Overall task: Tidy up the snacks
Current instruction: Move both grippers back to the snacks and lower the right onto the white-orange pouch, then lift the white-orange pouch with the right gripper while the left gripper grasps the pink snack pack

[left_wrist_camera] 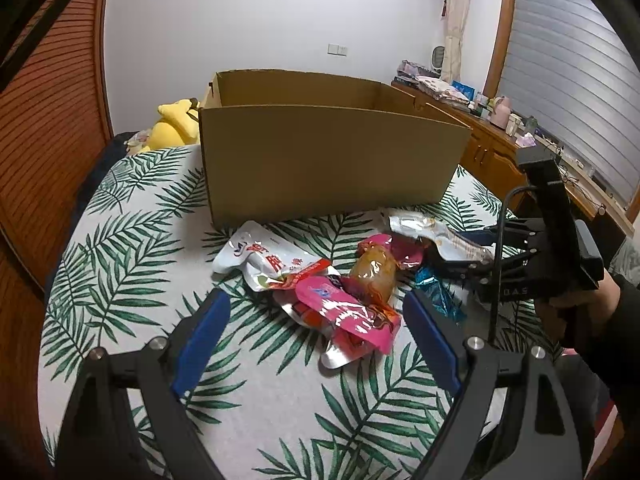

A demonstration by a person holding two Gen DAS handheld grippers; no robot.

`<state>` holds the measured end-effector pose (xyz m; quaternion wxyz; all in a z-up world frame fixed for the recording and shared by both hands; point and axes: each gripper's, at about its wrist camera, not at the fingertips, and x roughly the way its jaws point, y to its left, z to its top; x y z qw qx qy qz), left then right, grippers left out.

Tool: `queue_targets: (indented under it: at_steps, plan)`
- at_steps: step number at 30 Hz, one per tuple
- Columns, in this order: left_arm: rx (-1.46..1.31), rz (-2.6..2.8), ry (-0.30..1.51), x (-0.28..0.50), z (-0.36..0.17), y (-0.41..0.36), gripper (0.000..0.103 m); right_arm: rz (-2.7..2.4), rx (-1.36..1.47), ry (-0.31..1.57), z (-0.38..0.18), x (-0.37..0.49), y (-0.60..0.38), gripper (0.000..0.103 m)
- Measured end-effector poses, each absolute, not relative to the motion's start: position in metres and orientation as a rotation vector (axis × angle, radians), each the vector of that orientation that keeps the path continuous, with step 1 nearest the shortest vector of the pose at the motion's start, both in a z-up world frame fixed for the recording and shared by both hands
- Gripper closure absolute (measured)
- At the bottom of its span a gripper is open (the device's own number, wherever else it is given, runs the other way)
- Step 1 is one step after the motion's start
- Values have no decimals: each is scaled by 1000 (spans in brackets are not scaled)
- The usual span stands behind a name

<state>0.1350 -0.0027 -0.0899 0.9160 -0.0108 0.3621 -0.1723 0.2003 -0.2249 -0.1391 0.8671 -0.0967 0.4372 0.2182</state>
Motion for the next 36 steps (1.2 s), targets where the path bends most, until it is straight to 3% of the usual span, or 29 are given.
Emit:
queue_targets:
  at_steps: [9,24,27,31,36]
  plan:
    - [-29,-358,756,134,-95,-6,14,441,-306,883,-137,189,-218,62]
    - [-17,-281,761,151,-108,-30,14,399,-209,722,-110,167,-239,65]
    - [-16,-265,784,156,-112,-34,21,391,-203,706,-108,160,-242,65]
    - [-18,-252,828,160,-120,-38,42,389,-202,683,-107,151,-249,65]
    - [-21,-233,834,158,-123,-36,45,380,-212,671,-114,142,-256,65]
